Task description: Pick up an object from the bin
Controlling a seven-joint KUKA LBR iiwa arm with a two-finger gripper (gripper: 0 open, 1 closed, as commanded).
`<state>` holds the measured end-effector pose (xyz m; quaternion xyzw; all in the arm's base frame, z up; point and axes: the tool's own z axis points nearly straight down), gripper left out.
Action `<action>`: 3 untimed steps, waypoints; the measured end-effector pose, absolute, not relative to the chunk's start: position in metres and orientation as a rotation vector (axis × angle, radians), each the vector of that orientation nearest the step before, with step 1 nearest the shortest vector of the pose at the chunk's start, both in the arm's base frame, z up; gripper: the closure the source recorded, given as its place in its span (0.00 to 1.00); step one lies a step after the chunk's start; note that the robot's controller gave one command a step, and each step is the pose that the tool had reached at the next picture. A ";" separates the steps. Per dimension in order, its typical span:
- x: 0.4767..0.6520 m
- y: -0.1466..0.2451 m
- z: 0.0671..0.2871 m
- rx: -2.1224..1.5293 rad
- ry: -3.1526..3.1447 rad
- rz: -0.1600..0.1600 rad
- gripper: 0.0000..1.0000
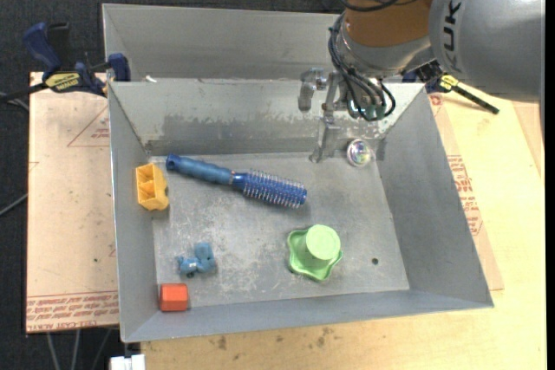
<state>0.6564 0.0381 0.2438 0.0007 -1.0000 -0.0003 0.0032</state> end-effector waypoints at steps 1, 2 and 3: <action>0.615 0.039 0.073 -0.068 -3.133 -0.002 0.00; 0.617 0.039 0.078 -0.070 -3.141 -0.002 1.00; 0.612 0.027 0.157 -0.071 -3.150 -0.001 1.00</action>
Offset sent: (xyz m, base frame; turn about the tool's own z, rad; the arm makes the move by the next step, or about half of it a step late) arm -0.0393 0.0009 -0.1654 0.0456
